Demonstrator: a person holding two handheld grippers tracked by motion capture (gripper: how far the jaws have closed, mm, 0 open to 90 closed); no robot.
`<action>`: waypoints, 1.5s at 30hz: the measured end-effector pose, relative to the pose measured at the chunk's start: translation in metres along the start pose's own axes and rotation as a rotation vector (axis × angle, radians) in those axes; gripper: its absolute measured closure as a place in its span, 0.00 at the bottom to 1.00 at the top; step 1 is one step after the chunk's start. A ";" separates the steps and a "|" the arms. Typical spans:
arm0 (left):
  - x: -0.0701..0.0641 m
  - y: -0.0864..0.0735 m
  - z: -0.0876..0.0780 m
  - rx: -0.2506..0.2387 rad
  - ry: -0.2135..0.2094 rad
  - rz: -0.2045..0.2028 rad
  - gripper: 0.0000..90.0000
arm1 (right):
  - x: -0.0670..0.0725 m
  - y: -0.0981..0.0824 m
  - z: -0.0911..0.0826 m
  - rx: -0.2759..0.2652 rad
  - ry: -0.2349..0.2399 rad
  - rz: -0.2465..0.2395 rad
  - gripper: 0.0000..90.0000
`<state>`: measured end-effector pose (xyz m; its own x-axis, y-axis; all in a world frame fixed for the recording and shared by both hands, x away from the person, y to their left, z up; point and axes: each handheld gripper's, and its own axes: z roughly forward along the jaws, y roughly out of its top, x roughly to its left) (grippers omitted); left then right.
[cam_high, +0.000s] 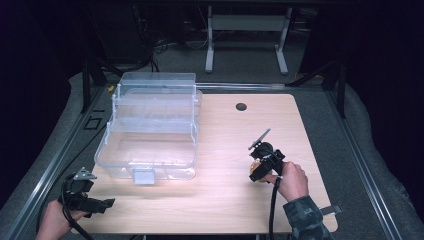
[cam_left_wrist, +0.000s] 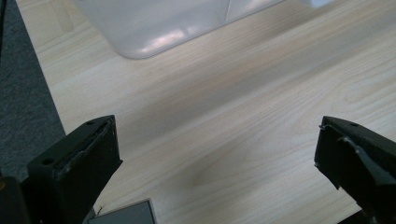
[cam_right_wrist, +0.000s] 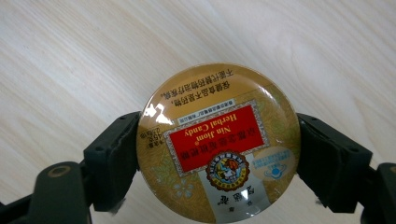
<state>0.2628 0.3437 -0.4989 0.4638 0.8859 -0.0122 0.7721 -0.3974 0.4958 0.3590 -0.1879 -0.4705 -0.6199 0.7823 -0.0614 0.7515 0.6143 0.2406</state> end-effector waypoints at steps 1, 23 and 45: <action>0.000 -0.001 0.000 0.000 0.002 -0.001 0.00 | -0.002 -0.004 -0.001 0.009 -0.008 0.007 0.22; 0.000 0.000 -0.001 -0.001 0.000 0.005 0.00 | -0.063 -0.091 0.007 0.044 -0.005 0.205 0.22; 0.004 0.002 -0.012 -0.009 0.010 0.001 0.00 | -0.080 -0.108 0.027 0.055 0.018 0.278 0.10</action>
<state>0.2615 0.3494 -0.4879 0.4599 0.8880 -0.0032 0.7680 -0.3959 0.5035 0.3333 -0.3139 -0.5182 -0.3916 0.9200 0.0169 0.9041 0.3812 0.1932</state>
